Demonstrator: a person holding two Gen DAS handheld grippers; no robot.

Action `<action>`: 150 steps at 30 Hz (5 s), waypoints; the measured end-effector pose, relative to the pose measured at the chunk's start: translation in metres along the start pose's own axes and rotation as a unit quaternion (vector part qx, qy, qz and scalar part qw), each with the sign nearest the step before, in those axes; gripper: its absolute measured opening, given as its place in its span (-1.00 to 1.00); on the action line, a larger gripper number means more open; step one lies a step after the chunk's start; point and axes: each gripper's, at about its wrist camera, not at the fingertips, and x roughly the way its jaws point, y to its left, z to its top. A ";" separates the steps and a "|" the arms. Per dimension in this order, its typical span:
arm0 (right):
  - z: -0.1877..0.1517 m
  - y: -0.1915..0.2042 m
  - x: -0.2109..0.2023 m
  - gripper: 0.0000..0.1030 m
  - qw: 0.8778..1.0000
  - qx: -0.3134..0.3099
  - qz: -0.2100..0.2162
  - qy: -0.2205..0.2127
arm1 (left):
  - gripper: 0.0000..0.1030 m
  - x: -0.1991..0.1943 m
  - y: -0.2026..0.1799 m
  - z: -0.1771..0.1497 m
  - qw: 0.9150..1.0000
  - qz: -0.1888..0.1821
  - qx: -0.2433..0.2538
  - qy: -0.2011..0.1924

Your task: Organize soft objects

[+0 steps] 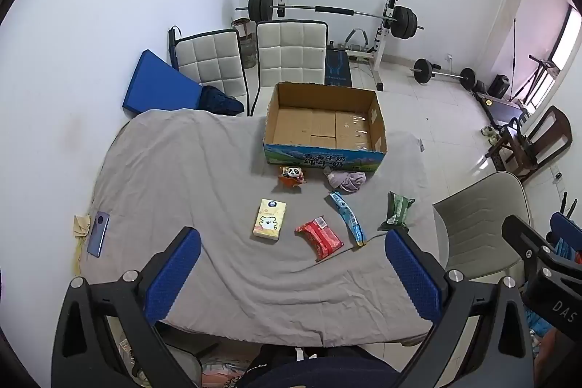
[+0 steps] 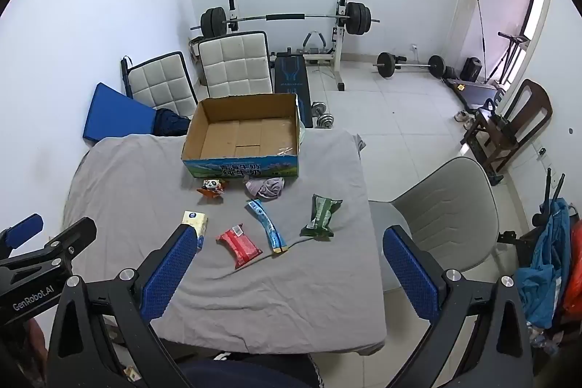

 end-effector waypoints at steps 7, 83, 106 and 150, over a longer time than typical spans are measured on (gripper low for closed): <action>0.000 -0.001 0.001 1.00 1.000 0.000 -0.004 0.002 | 1.00 0.007 -0.002 0.003 1.000 -0.001 0.003 0.007; -0.009 -0.002 0.007 1.00 1.000 -0.004 -0.022 0.002 | 1.00 0.006 -0.008 -0.003 1.000 -0.007 0.001 0.016; 0.011 -0.018 0.089 1.00 0.998 0.005 -0.014 0.059 | 1.00 0.106 0.011 0.020 0.998 0.021 -0.013 0.061; -0.072 -0.084 0.557 -0.29 0.927 0.051 -0.026 0.371 | 0.26 0.442 0.051 -0.042 0.958 0.016 -0.043 0.284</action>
